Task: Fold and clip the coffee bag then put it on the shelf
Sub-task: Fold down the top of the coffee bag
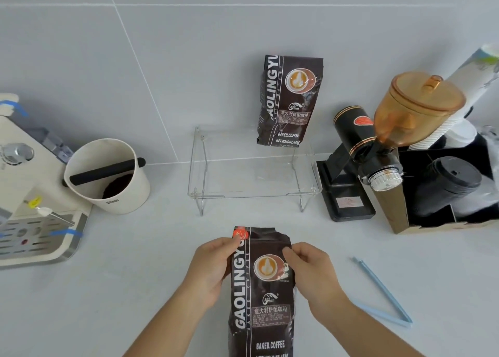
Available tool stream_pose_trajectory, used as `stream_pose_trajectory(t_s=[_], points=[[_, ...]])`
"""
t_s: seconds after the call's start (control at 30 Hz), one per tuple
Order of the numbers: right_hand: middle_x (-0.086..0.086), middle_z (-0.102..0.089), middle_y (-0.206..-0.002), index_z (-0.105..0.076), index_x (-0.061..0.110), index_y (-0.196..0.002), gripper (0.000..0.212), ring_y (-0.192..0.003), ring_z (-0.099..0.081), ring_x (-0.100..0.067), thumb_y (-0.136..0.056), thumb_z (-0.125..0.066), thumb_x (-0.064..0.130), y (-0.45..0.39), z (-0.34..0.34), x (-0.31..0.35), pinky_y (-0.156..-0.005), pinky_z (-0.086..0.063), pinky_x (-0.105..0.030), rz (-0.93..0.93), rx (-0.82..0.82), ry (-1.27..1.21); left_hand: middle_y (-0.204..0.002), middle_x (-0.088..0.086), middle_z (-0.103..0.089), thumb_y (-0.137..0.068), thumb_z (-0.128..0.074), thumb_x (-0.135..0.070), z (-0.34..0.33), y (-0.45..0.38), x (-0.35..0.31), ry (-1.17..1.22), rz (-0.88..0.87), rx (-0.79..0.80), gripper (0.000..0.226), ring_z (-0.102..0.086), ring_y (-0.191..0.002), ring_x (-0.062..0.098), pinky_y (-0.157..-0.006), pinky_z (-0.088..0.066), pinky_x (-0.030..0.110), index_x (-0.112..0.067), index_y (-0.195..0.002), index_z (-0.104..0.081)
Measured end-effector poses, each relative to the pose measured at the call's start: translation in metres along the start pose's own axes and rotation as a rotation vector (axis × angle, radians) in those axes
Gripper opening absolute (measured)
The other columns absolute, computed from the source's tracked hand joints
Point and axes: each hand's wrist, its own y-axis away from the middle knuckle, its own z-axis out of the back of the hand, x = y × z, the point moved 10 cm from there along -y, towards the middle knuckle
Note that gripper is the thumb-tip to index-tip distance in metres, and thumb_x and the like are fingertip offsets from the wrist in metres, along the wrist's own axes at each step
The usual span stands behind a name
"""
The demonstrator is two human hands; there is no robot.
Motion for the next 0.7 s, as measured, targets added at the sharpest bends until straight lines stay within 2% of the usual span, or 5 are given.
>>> stream_pose_trajectory(t_s=[0.07,0.17,0.4,0.47,0.7], points=[[-0.021,-0.071,-0.077,-0.067,0.014,-0.066,0.025,-0.063,-0.059,-0.018,-0.090,-0.063,0.019,0.012,0.004,0.011,-0.062,-0.046,-0.034,0.044,0.009,-0.023,-0.074,0.013,-0.076,-0.088,-0.067,-0.018,-0.003,0.013,-0.010,0.017,-0.058,0.020,0.021,-0.069,-0.060,0.018,-0.061,-0.052,0.029,-0.006,-0.073,-0.076],[-0.010,-0.074,-0.068,-0.067,0.014,-0.066,0.025,-0.056,-0.060,-0.011,-0.091,-0.062,0.016,0.029,0.010,0.026,-0.057,-0.047,-0.028,0.115,0.013,-0.052,-0.074,0.010,-0.077,-0.086,-0.067,-0.019,-0.010,0.035,-0.021,0.032,-0.147,0.050,0.021,-0.070,-0.063,0.015,-0.065,-0.051,0.028,-0.010,-0.071,-0.077],[-0.006,-0.075,-0.070,-0.068,0.014,-0.071,0.022,-0.059,-0.064,-0.009,-0.092,-0.061,0.013,0.050,0.027,0.049,-0.057,-0.051,-0.022,0.258,0.005,-0.062,-0.079,0.008,-0.078,-0.063,-0.075,-0.043,-0.023,0.065,-0.043,0.023,-0.322,0.096,0.036,-0.068,-0.075,0.015,-0.083,-0.049,0.033,-0.009,-0.073,-0.076],[-0.006,-0.076,-0.071,-0.069,0.016,-0.072,0.023,-0.060,-0.066,-0.009,-0.092,-0.060,0.013,0.054,0.031,0.053,-0.053,-0.051,-0.017,0.286,0.005,-0.082,-0.083,0.010,-0.079,-0.063,-0.076,-0.044,-0.027,0.069,-0.046,0.006,-0.358,0.100,0.040,-0.069,-0.078,0.015,-0.085,-0.049,0.033,-0.007,-0.077,-0.076],[-0.006,-0.077,-0.073,-0.072,0.018,-0.075,0.024,-0.065,-0.069,-0.012,-0.093,-0.059,0.008,0.055,0.040,0.061,-0.060,-0.054,-0.023,0.341,0.021,-0.080,-0.092,0.017,-0.078,-0.071,-0.072,-0.041,-0.037,0.069,-0.051,-0.056,-0.401,0.098,0.037,-0.069,-0.086,0.019,-0.094,-0.048,0.039,-0.007,-0.085,-0.076]])
